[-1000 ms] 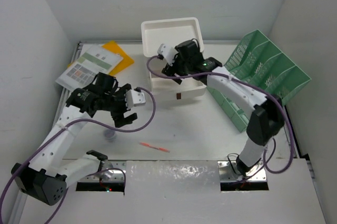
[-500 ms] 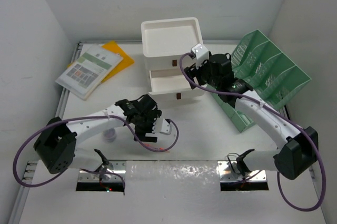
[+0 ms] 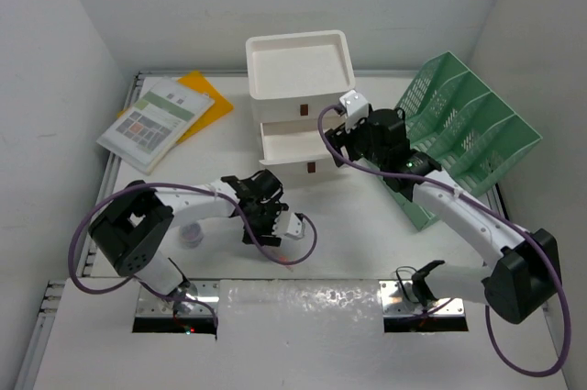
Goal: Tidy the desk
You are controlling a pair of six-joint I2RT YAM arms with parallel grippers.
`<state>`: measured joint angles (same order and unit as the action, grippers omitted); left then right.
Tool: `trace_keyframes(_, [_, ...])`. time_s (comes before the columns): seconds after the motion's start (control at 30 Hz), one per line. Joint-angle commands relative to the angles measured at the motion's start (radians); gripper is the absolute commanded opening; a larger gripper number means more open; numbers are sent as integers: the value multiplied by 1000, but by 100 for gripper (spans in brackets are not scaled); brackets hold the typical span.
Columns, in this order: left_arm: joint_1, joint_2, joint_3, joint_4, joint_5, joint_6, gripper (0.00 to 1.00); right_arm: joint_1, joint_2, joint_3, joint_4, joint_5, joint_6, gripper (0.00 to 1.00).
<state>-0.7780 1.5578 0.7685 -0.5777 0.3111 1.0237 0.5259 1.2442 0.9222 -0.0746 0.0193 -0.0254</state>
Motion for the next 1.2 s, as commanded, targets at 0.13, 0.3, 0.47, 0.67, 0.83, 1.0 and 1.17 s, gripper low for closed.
trace_keyframes(0.13, [-7,71,-70,32,115,-28,11,3,-69,-46,68,11,18,77])
trace_keyframes(0.3, [-9,24,-58,9,169,-46,0,2,-98,-82,88,2,58,76])
trace_keyframes(0.47, [-7,-60,-37,7,180,-109,0,2,-141,-106,78,-10,77,76])
trace_keyframes(0.67, [-7,-195,107,-68,178,-262,0,2,-203,-72,-45,152,148,75])
trace_keyframes(0.83, [-4,-284,291,-70,59,-430,0,0,-268,-10,-183,413,209,75])
trace_keyframes(1.0, [45,-233,484,12,-105,-475,0,-1,-318,-25,-200,429,225,75])
trace_keyframes(1.17, [79,-64,618,74,-200,-435,0,0,-319,-54,-185,370,229,75])
